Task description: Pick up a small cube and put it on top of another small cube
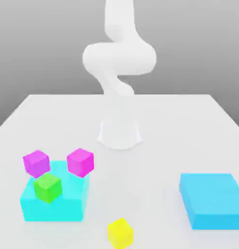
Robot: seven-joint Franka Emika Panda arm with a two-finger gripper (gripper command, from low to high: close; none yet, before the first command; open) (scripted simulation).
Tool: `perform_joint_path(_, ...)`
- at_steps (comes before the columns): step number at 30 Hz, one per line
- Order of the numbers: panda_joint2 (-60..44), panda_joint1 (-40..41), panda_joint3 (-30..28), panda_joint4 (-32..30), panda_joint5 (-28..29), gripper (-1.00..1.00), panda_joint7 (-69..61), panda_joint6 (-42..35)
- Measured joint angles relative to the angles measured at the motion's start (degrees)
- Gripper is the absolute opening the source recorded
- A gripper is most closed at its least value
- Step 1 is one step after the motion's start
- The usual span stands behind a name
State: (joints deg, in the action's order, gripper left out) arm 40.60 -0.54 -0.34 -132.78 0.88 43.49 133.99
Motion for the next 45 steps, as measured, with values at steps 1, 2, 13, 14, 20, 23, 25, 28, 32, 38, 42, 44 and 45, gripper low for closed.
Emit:
perform_joint_path(1, -2.3, -0.2, -0.2, -0.4, 0.3, 0.0, -1.0, 1.0)
perform_joint_path(2, -4.4, -0.4, -0.3, -0.8, 0.6, 0.0, -2.1, 1.9)
perform_joint_path(13, -27.3, -2.8, -2.9, -5.2, 2.1, 0.0, -14.1, 11.6)
perform_joint_path(14, -29.4, -2.9, -3.1, -5.6, 2.0, 0.0, -15.4, 12.5)
perform_joint_path(20, -41.9, -3.1, -3.3, -8.0, 0.3, 0.0, -23.6, 17.8)
perform_joint_path(23, -48.1, -2.7, -2.7, -9.2, -0.9, 0.0, -28.0, 20.4)
perform_joint_path(25, -52.3, -2.1, -1.9, -10.0, -1.6, 0.0, -30.9, 22.2)
perform_joint_path(28, -58.5, -1.6, -1.3, -9.5, -2.4, 0.0, -32.6, 26.4)
perform_joint_path(32, -64.5, -1.2, -0.9, -8.3, -2.8, -1.0, -33.1, 31.0)
perform_joint_path(38, -64.8, -1.2, -0.8, -8.3, -2.7, -1.0, -33.0, 31.2)
perform_joint_path(42, -57.9, -1.4, -1.1, -9.7, -2.2, -1.0, -32.6, 25.7)
perform_joint_path(44, -53.9, -0.7, -2.1, -10.8, -1.2, -1.0, -33.2, 22.8)
perform_joint_path(45, -51.8, 0.2, -3.2, -11.5, -0.2, -1.0, -34.1, 21.5)
